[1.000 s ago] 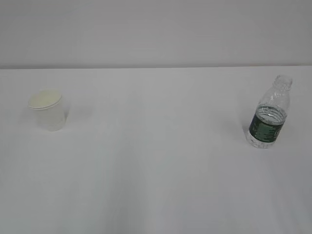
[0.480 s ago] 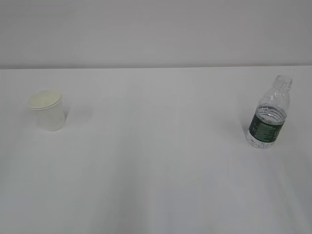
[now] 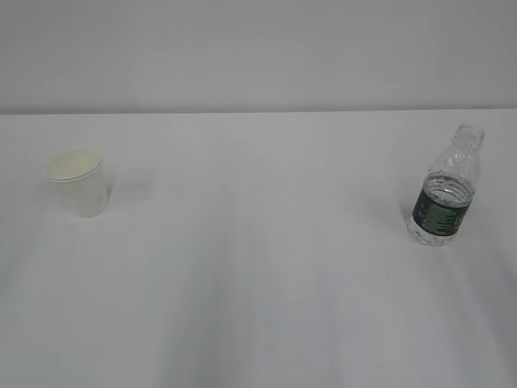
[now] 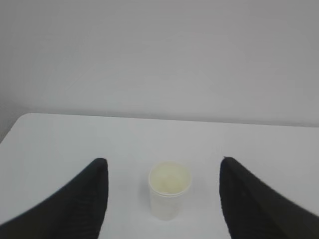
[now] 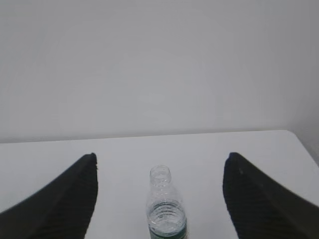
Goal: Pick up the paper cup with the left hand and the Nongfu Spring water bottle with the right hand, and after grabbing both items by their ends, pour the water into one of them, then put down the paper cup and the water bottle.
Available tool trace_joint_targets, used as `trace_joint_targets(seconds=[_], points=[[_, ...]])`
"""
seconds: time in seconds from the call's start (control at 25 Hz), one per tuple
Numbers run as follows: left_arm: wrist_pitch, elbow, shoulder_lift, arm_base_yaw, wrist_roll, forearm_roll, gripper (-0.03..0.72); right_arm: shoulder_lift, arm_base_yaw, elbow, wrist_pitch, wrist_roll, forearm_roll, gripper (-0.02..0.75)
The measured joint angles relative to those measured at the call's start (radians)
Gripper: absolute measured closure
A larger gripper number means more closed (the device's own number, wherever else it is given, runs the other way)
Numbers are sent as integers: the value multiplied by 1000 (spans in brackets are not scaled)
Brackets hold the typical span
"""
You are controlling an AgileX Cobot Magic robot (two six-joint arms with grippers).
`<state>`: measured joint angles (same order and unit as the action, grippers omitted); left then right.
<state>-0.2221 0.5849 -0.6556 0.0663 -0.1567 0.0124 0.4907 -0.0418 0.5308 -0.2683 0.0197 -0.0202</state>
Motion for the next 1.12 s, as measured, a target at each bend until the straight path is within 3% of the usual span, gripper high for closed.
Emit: trace_joint_targets(seconds=[0.24,0.48,0.92,1.12], points=[[135,-48,-58,0,0,0,201,141,0,0,156,4,55,151],[299,-151,-65,0,0,0,202,189,0,-8,199,4,60,150],[423,-291,-88,3,0,0,202,190,0,-203,338,18,68,151],[490,-301,-178,74,0,0,202,205,0,-304,465,97,80,151]])
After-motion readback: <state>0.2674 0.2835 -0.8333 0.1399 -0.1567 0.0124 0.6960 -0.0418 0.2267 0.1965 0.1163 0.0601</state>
